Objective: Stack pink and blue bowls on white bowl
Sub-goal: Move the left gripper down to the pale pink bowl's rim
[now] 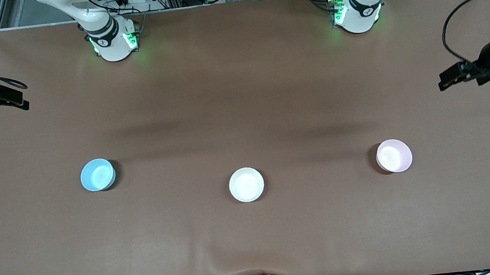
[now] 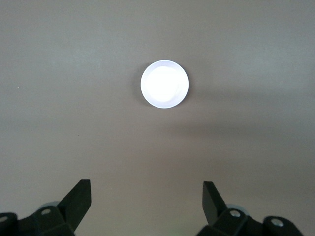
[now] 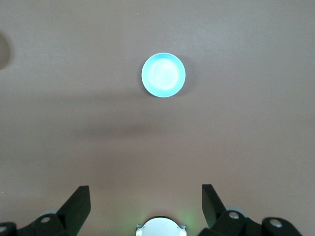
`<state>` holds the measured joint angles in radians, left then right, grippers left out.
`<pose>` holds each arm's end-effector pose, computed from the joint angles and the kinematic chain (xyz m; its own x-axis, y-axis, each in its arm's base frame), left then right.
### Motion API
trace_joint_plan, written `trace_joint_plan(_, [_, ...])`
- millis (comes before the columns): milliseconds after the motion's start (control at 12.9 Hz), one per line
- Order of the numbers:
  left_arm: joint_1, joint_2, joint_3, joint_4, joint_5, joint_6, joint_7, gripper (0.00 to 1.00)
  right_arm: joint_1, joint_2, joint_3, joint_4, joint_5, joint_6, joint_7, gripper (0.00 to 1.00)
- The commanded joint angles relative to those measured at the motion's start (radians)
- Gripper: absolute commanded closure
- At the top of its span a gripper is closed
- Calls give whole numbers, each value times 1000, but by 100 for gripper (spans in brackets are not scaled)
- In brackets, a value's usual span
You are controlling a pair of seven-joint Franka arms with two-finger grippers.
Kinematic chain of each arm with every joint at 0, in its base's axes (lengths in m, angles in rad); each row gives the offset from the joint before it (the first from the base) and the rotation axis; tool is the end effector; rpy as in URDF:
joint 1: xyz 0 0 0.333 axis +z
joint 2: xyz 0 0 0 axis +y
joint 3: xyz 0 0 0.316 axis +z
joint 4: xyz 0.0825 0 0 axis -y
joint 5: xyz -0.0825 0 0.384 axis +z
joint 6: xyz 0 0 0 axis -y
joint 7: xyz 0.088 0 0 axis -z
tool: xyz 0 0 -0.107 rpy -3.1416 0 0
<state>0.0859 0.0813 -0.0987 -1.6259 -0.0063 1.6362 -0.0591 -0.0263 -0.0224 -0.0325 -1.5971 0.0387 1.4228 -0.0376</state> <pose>0.5796 -0.0061 0.5580 0.9964 0.0465 -0.0713 0.0473 -0.9988 0.0101 0.5299 -0.0268 0.6128 0.9886 -0.0147 -0.1496 -0.0217 -0.9987 -0.0451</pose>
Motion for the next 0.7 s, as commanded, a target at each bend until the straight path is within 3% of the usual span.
trace_joint_plan(0, [21,9,-6,-80,15,98,34,0,-10,-8,8,-17,-2,2,-10,0])
trace_joint_plan(386, [28,188,-9,-83,38,221,51,0,-12,-7,8,-32,-2,4,-10,0])
trace_joint_plan(618, [26,235,-9,-121,38,302,51,0,-9,-4,8,-32,-2,10,-10,0])
